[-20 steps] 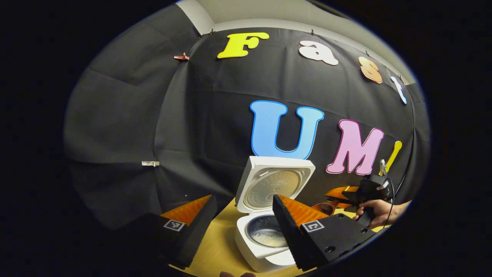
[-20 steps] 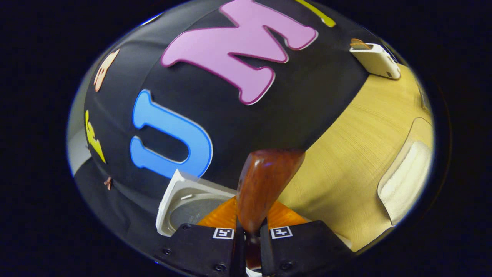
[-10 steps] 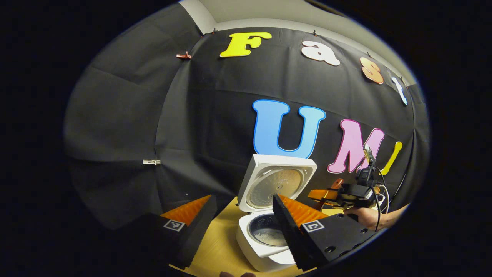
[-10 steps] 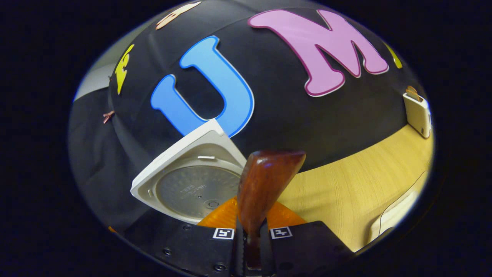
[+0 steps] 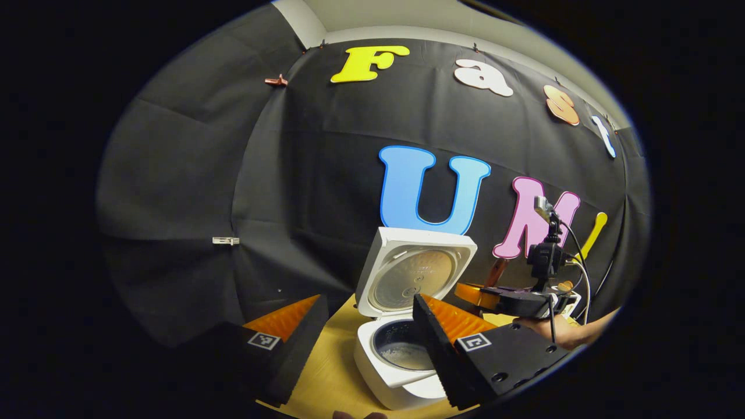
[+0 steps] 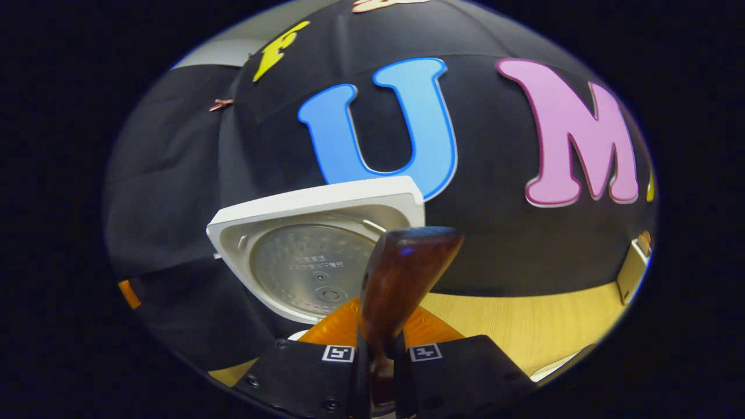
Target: Close the left gripper, press the button to open the rice cooker; take a wooden spoon from the chopstick holder with the right hand, scoop a spoonful of rice and pour it into the rice cooker, then put the wooden spoon back into the chopstick holder.
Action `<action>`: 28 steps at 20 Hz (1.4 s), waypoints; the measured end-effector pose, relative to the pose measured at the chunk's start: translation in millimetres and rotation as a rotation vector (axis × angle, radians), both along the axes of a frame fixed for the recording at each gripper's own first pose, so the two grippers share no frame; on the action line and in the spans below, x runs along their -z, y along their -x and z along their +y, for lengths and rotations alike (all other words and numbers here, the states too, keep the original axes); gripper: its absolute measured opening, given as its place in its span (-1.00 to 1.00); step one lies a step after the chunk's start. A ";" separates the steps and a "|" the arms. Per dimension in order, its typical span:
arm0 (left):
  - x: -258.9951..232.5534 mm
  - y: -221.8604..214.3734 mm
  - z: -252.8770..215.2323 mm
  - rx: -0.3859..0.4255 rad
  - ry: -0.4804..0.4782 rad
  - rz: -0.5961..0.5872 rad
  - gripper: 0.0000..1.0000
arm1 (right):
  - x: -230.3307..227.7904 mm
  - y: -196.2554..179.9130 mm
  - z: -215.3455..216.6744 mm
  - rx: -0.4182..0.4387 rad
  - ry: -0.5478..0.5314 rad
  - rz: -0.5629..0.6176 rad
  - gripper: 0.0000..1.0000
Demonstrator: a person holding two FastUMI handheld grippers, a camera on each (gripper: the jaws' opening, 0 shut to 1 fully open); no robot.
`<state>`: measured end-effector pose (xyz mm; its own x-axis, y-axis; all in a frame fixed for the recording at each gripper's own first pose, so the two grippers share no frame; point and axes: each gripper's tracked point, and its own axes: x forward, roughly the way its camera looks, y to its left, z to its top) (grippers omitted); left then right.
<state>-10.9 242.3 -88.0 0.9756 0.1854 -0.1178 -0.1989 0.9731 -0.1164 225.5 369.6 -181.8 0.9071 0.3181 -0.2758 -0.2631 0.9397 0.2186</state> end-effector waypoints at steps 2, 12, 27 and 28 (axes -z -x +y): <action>0.2 -0.3 0.8 -0.001 0.003 0.001 0.89 | -8.4 -0.9 9.6 -0.056 0.079 -0.059 -0.61; 8.1 0.5 3.2 -0.007 0.014 0.008 0.89 | -13.6 20.4 63.6 -0.330 0.405 -0.264 -0.62; 5.6 -7.3 -7.4 0.002 0.021 -0.003 0.89 | -7.9 16.2 37.3 -0.205 0.178 -0.089 -0.61; 5.9 -5.7 -8.7 0.002 0.021 -0.002 0.89 | -3.8 13.0 31.3 -0.171 0.104 -0.034 -0.61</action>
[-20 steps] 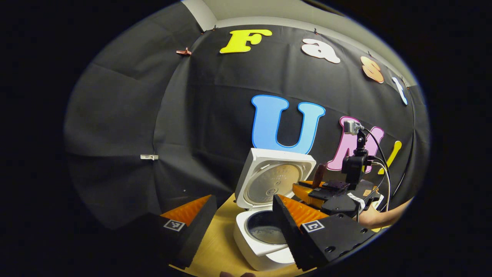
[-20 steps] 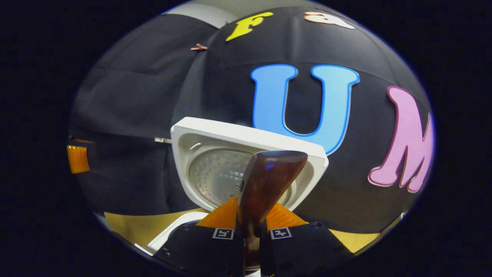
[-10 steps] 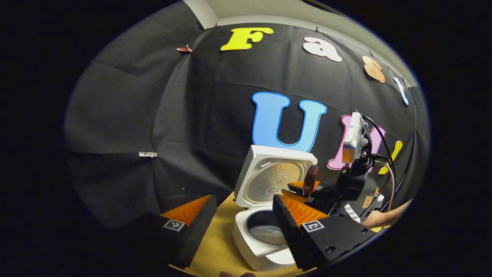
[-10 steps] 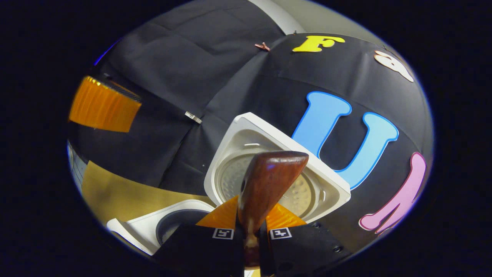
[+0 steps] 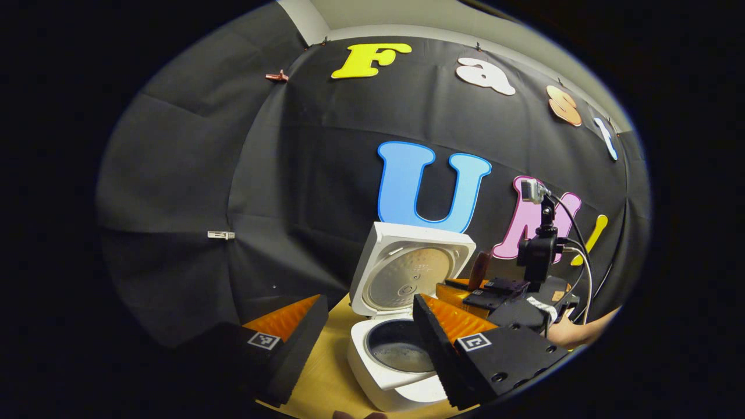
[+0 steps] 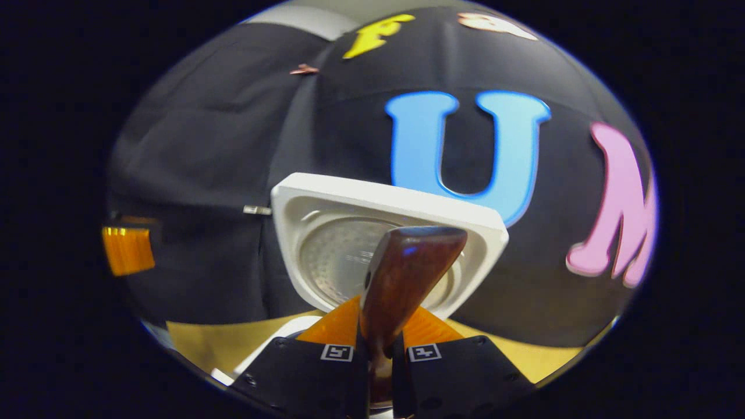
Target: Close the left gripper, press the button to open the rice cooker; take a wooden spoon from the chopstick holder with the right hand, scoop a spoonful of rice and pour it into the rice cooker, then put the wooden spoon back into the chopstick holder.
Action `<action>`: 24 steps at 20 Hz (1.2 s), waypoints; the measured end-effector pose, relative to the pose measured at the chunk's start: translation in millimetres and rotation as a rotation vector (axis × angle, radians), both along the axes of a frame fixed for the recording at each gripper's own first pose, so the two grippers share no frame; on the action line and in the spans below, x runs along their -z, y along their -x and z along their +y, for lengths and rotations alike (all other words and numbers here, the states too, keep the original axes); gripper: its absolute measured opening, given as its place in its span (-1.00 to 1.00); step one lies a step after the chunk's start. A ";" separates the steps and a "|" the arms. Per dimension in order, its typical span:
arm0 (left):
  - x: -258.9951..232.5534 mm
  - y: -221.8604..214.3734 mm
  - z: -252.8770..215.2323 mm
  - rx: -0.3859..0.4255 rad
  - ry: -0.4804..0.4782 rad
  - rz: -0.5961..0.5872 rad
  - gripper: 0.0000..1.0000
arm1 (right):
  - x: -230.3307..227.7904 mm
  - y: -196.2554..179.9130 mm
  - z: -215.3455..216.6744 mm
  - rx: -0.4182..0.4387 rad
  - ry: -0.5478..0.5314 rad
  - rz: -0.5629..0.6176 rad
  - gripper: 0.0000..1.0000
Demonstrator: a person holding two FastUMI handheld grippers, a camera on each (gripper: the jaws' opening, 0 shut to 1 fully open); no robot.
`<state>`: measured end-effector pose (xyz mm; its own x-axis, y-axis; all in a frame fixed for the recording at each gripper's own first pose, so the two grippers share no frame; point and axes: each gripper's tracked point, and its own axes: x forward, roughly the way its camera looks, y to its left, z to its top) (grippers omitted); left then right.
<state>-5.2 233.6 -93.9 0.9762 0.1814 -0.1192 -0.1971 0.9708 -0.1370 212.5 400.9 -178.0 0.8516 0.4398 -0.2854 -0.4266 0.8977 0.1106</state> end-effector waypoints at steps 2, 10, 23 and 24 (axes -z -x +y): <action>-1.4 3.4 -2.9 0.000 -0.002 -0.002 0.89 | 6.4 -3.5 -13.0 0.081 -0.144 0.116 -0.62; -12.6 13.1 -29.2 0.009 -0.030 -0.006 0.89 | 7.1 -0.6 -58.2 0.289 -0.602 0.353 -0.61; -29.7 3.6 -128.1 0.044 -0.073 -0.009 0.89 | -42.7 32.1 -260.3 0.485 -0.878 0.292 -0.61; -29.3 0.7 -138.2 0.052 -0.069 -0.008 0.89 | -38.8 38.3 -288.9 0.515 -0.866 0.280 -0.61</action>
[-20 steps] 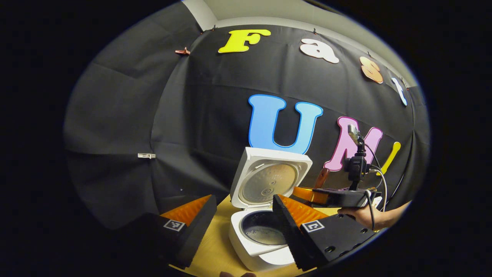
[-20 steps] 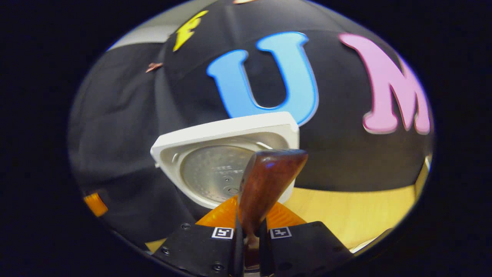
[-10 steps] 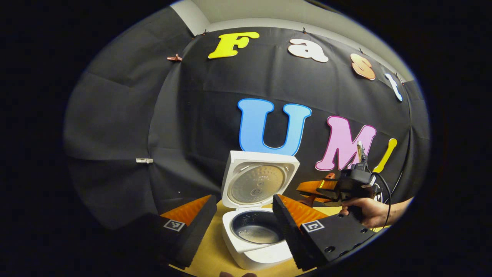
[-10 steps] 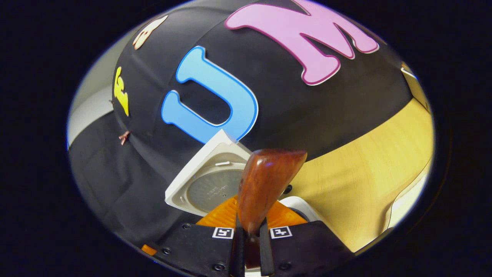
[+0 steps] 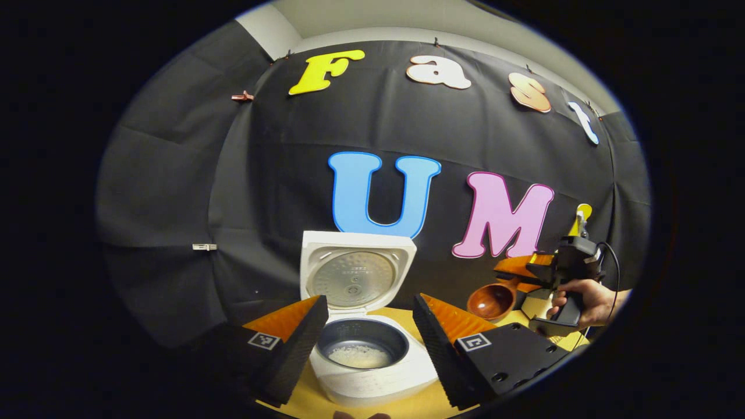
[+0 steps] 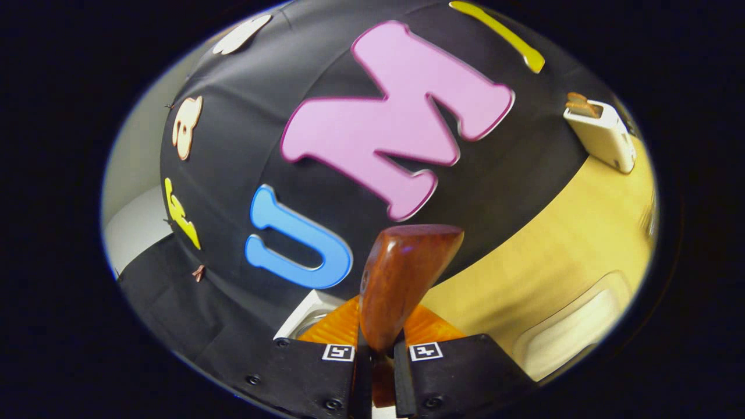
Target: Close the left gripper, press the button to open the rice cooker; take a wooden spoon from the chopstick holder with the right hand, scoop a spoonful of rice and pour it into the rice cooker, then put the wooden spoon back into the chopstick holder.
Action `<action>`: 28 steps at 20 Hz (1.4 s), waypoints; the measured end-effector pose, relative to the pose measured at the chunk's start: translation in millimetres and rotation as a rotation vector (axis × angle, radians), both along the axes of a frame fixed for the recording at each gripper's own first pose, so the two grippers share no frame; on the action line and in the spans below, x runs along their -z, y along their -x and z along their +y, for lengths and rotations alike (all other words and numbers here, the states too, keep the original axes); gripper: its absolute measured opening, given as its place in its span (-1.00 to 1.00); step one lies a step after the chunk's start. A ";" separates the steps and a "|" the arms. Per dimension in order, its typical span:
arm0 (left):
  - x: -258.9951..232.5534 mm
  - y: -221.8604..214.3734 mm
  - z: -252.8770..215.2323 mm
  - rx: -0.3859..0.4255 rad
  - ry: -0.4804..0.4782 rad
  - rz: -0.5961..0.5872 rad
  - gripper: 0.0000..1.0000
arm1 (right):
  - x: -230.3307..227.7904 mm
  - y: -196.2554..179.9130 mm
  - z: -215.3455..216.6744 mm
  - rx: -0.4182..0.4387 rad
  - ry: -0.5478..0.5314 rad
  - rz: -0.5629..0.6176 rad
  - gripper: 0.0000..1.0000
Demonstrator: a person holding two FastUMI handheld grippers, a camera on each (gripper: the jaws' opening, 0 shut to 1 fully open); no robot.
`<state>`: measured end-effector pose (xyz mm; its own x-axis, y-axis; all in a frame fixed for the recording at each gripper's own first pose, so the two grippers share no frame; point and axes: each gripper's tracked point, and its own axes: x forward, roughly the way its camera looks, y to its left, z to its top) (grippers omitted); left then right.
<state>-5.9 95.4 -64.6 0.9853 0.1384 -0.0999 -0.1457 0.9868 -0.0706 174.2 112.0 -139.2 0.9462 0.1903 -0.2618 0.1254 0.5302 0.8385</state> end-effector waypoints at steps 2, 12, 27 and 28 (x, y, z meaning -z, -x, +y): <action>2.6 -6.4 -18.0 0.011 0.002 0.005 0.89 | 5.2 14.8 -51.3 0.058 0.022 0.015 -0.61; 6.2 -26.4 -77.9 0.021 -0.013 0.045 0.89 | 57.5 81.5 -277.3 0.267 0.299 0.091 -0.61; 0.8 -17.2 -100.7 -0.055 -0.016 0.129 0.89 | 190.5 110.3 -368.6 0.250 0.532 0.270 -0.60; 1.4 -15.2 -99.3 -0.062 -0.015 0.134 0.89 | 199.0 111.6 -366.9 0.243 0.526 0.285 -0.61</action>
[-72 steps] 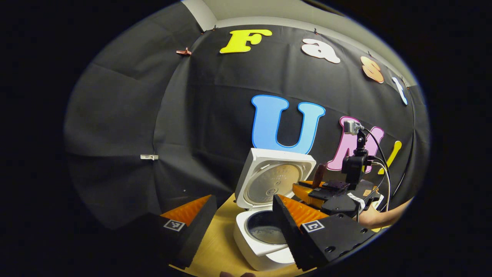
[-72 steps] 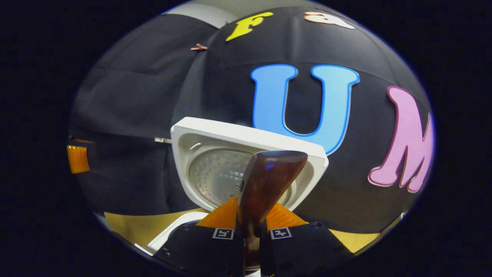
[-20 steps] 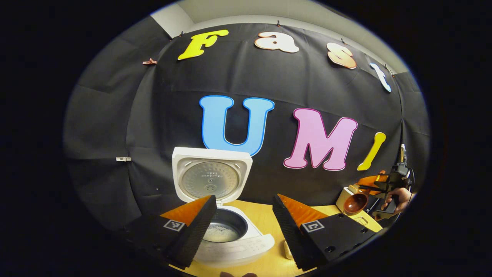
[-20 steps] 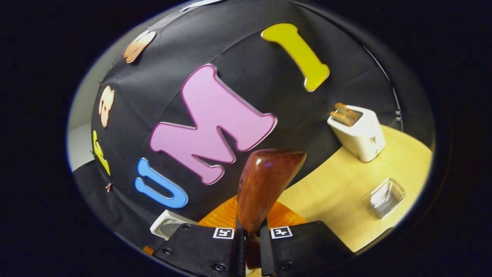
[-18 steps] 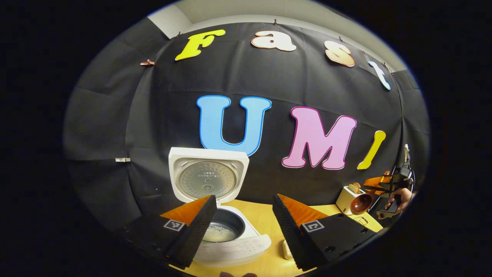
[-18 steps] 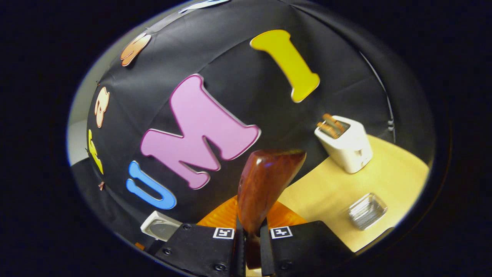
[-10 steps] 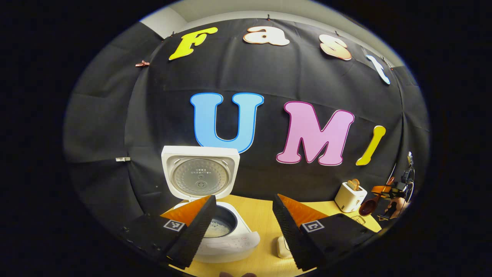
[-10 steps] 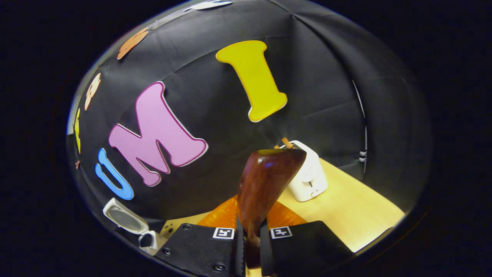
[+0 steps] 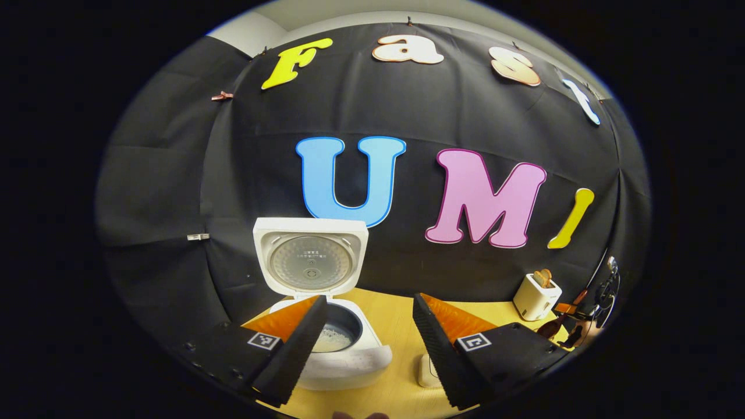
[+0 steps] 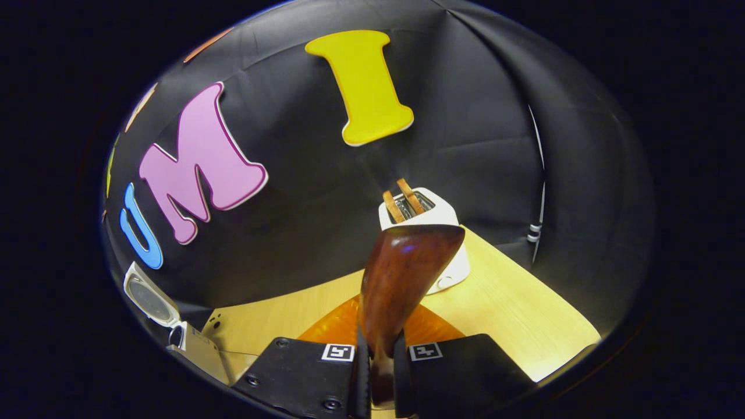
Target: Close the left gripper, press the button to open the rice cooker; take a wooden spoon from the chopstick holder with the right hand, scoop a spoonful of rice and pour it into the rice cooker, then put the wooden spoon back into the chopstick holder.
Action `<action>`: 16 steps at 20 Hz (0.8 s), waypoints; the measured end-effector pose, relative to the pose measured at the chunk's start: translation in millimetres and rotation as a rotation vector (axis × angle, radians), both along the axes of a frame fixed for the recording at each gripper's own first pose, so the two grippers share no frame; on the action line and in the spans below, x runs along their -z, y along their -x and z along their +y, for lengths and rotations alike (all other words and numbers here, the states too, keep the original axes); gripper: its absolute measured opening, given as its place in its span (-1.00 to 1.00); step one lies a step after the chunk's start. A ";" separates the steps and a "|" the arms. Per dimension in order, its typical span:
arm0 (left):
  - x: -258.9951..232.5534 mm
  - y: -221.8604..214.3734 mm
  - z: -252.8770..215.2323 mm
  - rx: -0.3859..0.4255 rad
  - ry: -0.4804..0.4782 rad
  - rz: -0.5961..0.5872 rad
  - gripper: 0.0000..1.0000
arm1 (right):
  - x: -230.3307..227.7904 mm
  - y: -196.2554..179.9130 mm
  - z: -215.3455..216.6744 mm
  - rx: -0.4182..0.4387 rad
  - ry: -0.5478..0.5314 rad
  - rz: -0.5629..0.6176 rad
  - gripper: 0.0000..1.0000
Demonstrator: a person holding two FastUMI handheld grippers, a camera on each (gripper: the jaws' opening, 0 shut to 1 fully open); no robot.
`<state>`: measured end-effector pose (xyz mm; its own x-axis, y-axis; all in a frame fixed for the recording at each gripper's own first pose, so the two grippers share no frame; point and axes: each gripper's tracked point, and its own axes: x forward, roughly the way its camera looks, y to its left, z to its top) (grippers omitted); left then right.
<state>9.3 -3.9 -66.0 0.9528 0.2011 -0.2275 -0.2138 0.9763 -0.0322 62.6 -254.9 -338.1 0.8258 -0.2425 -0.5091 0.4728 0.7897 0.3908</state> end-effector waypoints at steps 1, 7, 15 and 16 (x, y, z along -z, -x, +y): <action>0.4 1.7 1.3 -0.007 0.000 0.003 0.89 | 7.9 1.2 1.3 -0.003 -0.010 0.013 -0.61; 2.5 9.4 4.8 -0.020 -0.016 0.016 0.89 | 49.5 6.8 10.0 -0.052 -0.051 0.110 -0.61; -8.8 6.3 5.2 0.005 -0.014 -0.010 0.89 | 44.7 13.6 -5.7 -0.003 -0.069 0.122 0.67; -10.4 3.8 4.4 0.015 -0.006 -0.012 0.89 | 39.4 17.5 -6.9 0.003 -0.069 0.121 0.58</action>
